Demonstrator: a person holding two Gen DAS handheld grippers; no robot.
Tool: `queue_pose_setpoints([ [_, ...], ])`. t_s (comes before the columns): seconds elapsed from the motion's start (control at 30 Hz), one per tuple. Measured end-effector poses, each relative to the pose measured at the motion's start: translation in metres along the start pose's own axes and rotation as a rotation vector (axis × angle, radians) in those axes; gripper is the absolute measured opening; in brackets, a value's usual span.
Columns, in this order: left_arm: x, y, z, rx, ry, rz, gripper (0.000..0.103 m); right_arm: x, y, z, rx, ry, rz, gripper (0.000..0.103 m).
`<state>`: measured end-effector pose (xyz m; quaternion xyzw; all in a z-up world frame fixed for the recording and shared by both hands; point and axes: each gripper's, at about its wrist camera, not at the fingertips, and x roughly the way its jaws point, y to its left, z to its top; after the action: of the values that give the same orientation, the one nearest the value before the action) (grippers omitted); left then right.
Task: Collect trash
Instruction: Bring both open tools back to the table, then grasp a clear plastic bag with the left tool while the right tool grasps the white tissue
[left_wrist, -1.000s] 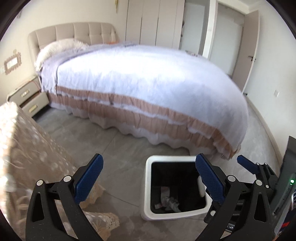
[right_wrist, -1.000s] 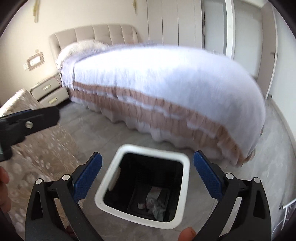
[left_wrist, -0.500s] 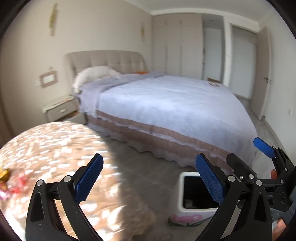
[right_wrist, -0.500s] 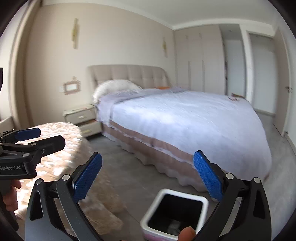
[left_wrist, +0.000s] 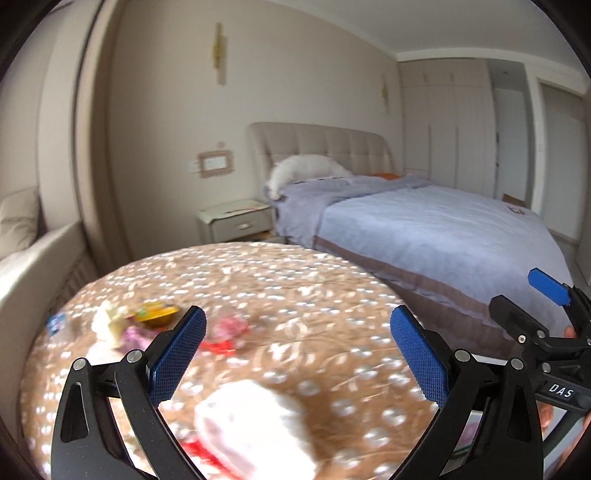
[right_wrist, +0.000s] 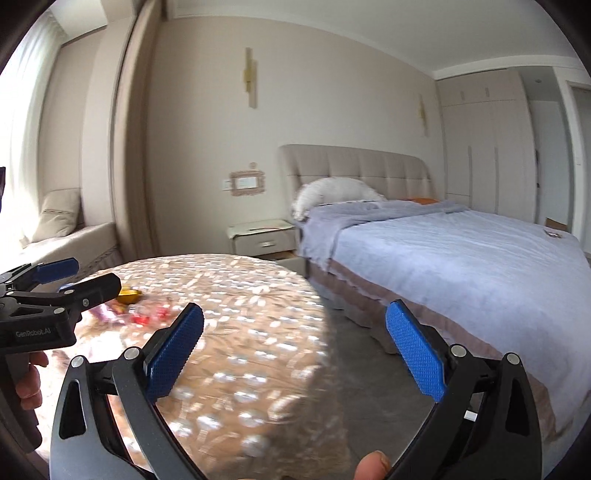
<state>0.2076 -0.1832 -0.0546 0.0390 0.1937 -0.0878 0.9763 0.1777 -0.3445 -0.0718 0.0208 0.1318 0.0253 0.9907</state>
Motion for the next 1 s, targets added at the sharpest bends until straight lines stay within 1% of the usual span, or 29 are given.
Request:
queue_pose_setpoints([
  [0.17, -0.008, 0.057, -0.009, -0.058, 0.015, 0.087, 0.098, 0.011, 0.051, 0.011, -0.045, 0.008, 0.091, 0.098],
  [0.3, -0.011, 0.097, -0.021, -0.075, 0.040, 0.157, 0.098, 0.020, 0.095, 0.013, -0.086, 0.037, 0.154, 0.098],
  [0.47, -0.005, 0.136, -0.035, -0.086, 0.079, 0.187, 0.098, 0.043, 0.140, 0.004, -0.123, 0.098, 0.209, 0.098],
  [0.53, 0.004, 0.154, -0.041, -0.095, 0.111, 0.203, 0.098, 0.051, 0.153, -0.002, -0.134, 0.132, 0.227, 0.098],
  [0.63, 0.014, 0.176, -0.051, -0.100, 0.157, 0.207, 0.098, 0.065, 0.167, -0.011, -0.131, 0.202, 0.259, 0.098],
  [0.7, 0.022, 0.189, -0.056, -0.100, 0.188, 0.206, 0.098, 0.072, 0.173, -0.016, -0.123, 0.237, 0.264, 0.098],
  [0.8, 0.036, 0.204, -0.061, -0.122, 0.217, 0.168, 0.098, 0.079, 0.176, -0.020, -0.120, 0.267, 0.256, 0.098],
  [0.9, 0.048, 0.209, -0.065, -0.120, 0.250, 0.152, 0.098, 0.085, 0.178, -0.020, -0.122, 0.282, 0.251, 0.098],
  [0.97, 0.056, 0.209, -0.068, -0.110, 0.273, 0.155, 0.095, 0.089, 0.180, -0.018, -0.122, 0.290, 0.250, 0.098],
  [1.0, 0.061, 0.211, -0.070, -0.109, 0.287, 0.157, 0.088, 0.091, 0.181, -0.018, -0.118, 0.291, 0.252, 0.098],
])
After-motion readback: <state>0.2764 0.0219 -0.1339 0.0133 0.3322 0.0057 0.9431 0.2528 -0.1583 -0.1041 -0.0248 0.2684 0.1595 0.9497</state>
